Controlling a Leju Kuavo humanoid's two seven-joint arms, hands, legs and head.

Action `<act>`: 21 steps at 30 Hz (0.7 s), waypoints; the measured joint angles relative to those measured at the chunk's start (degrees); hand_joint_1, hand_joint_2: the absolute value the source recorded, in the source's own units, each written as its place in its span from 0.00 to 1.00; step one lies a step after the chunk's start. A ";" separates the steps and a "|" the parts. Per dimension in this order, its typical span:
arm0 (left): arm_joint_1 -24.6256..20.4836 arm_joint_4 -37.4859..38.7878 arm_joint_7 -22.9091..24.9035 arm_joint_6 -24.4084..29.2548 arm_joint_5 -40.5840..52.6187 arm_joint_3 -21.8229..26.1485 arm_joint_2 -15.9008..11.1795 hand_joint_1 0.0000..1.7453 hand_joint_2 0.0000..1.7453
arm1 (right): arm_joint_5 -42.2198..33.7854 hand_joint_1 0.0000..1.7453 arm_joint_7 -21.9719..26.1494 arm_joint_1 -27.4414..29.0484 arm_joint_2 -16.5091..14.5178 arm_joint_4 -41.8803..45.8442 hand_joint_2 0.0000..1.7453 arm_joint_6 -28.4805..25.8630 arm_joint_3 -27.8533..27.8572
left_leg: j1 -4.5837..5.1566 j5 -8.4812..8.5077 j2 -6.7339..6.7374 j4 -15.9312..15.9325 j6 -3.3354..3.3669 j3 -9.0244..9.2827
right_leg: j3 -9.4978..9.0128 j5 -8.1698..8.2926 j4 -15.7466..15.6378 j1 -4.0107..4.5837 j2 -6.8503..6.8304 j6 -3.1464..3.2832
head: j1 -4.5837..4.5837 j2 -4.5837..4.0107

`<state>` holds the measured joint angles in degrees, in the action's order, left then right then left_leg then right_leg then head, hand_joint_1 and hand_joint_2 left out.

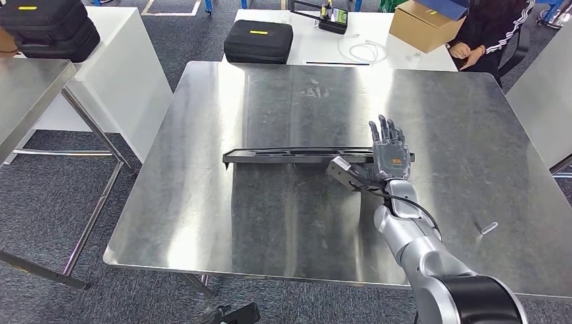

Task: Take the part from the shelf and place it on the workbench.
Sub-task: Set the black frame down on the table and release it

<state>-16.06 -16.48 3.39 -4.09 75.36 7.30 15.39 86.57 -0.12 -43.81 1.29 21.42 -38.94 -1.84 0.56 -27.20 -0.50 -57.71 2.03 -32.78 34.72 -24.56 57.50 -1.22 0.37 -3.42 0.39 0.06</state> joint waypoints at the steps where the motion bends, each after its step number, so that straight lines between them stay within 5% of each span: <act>1: 0.00 0.00 0.00 -0.02 0.00 -0.04 0.01 0.00 0.00 | -0.04 0.00 0.09 -0.10 0.04 -0.19 0.75 0.01 0.00 | 0.00 0.00 0.00 0.00 0.00 0.00 | 0.00 0.00 0.00 0.00 0.00 0.00 | 0.00 0.00; 2: 0.00 0.00 0.00 -0.03 0.00 -0.07 0.02 0.00 0.00 | -0.08 0.00 0.14 -0.19 0.09 -0.38 1.00 0.01 0.00 | 0.00 0.00 0.00 0.00 0.00 0.00 | 0.00 0.00 0.00 0.00 0.00 0.00 | 0.00 0.00; 21: -0.05 -0.01 0.07 -0.52 -0.09 -1.52 0.28 0.00 0.00 | -0.92 0.00 2.16 -0.48 1.60 -0.39 1.00 -0.45 0.48 | 0.00 0.00 0.00 0.00 0.00 0.00 | 0.00 0.00 0.00 0.00 0.00 0.00 | 0.00 -0.01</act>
<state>-16.11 -16.49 3.45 -4.61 75.28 5.78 15.67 85.65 2.04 -44.29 2.89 21.03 -39.39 -1.36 0.56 -27.20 -0.50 -57.71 2.04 -32.78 34.72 -24.56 57.50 -1.22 0.37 -3.42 0.39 0.05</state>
